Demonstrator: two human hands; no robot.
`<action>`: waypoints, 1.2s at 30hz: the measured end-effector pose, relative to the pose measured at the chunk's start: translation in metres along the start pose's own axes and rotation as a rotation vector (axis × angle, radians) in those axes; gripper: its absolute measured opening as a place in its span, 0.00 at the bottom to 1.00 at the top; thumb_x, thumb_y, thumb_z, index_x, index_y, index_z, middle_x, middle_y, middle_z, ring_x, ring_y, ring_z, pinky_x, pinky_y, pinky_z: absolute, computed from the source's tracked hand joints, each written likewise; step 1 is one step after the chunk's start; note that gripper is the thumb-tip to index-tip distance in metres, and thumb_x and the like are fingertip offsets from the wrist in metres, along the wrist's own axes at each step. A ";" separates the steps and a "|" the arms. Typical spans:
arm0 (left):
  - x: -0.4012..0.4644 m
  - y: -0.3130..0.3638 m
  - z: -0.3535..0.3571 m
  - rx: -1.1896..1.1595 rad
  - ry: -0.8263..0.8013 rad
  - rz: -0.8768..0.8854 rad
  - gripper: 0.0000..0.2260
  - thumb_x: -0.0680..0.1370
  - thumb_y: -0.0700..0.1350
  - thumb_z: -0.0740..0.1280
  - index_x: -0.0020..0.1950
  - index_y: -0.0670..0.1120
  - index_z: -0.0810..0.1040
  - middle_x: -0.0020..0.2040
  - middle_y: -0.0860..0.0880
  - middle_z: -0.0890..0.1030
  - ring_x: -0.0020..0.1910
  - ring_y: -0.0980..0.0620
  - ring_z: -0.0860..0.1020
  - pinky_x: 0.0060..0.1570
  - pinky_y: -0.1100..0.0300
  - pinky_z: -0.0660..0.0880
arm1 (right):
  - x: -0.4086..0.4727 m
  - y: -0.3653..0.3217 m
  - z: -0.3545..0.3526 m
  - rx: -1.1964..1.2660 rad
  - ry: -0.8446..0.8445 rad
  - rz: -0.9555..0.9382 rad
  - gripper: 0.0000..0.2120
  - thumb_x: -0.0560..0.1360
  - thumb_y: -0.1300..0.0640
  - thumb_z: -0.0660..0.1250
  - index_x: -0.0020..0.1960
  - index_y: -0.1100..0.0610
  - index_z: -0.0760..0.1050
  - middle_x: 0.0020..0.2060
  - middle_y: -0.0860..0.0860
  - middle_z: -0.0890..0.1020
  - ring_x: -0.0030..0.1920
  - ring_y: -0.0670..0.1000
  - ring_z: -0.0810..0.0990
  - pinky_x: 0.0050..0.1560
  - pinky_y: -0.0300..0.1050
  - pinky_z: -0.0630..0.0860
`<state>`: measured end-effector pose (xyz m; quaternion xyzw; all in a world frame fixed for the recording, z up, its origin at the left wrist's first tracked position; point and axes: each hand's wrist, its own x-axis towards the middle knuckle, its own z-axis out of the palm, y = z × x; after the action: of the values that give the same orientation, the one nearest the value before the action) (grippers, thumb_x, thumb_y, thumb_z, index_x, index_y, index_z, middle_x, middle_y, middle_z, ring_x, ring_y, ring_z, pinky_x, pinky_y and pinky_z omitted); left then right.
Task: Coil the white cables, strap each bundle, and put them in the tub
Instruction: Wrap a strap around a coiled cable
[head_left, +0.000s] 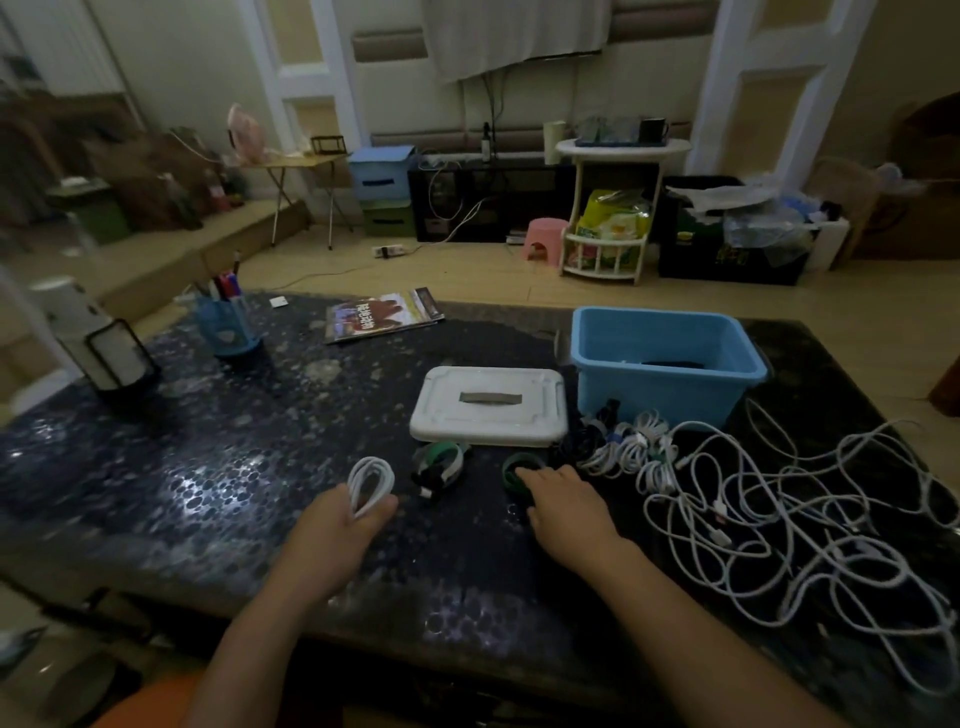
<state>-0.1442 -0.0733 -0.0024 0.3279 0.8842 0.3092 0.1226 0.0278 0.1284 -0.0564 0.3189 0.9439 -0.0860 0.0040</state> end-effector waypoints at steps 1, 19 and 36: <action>0.000 -0.001 -0.001 -0.007 0.004 0.007 0.14 0.78 0.52 0.69 0.39 0.42 0.77 0.35 0.46 0.79 0.37 0.46 0.78 0.38 0.52 0.71 | 0.001 0.000 0.001 -0.015 0.006 0.002 0.27 0.81 0.59 0.61 0.78 0.52 0.60 0.72 0.53 0.70 0.69 0.58 0.67 0.65 0.51 0.69; -0.013 0.097 0.038 -0.159 -0.105 0.130 0.16 0.80 0.54 0.66 0.39 0.44 0.73 0.34 0.48 0.76 0.34 0.51 0.75 0.34 0.54 0.67 | -0.058 0.024 -0.072 0.413 0.342 0.055 0.04 0.79 0.46 0.65 0.52 0.43 0.78 0.45 0.41 0.82 0.44 0.43 0.79 0.47 0.47 0.77; -0.041 0.201 0.099 -0.171 -0.353 0.361 0.07 0.81 0.46 0.62 0.45 0.51 0.78 0.44 0.50 0.81 0.40 0.55 0.78 0.38 0.59 0.75 | -0.115 0.050 -0.101 1.435 0.479 0.104 0.14 0.69 0.63 0.78 0.41 0.50 0.75 0.38 0.53 0.82 0.44 0.54 0.82 0.46 0.47 0.81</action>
<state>0.0292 0.0650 0.0473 0.5178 0.7468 0.3377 0.2453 0.1544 0.1150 0.0427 0.2973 0.6151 -0.6073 -0.4054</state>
